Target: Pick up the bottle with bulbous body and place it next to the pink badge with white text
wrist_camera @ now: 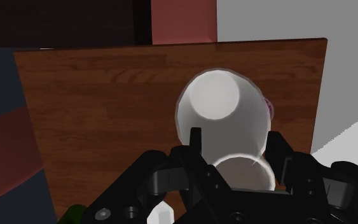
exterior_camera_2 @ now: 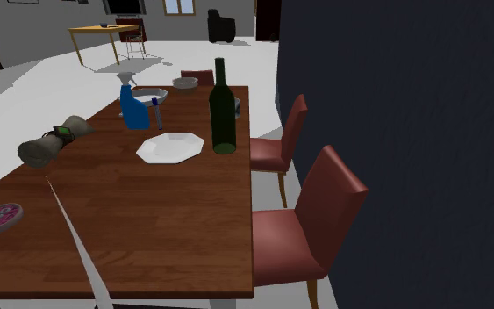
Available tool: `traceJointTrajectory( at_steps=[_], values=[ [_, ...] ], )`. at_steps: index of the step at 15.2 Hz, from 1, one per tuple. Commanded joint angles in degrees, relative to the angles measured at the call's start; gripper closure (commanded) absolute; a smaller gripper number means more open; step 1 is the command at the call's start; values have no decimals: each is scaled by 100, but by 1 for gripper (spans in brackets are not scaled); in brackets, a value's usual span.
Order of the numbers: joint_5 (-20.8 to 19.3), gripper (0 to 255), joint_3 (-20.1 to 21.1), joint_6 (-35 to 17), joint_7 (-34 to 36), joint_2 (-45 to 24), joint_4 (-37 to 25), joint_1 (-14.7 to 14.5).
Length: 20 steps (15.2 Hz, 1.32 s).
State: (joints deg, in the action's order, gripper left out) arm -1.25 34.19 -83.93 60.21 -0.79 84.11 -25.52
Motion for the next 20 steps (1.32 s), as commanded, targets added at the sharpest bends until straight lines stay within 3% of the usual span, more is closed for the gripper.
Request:
traceJointTrajectory(
  at_steps=[1, 20],
  values=[
    [44, 255, -23, -178, -41, 80, 239, 25],
    [219, 255, -77, -1711, -155, 395, 2034, 67]
  ],
)
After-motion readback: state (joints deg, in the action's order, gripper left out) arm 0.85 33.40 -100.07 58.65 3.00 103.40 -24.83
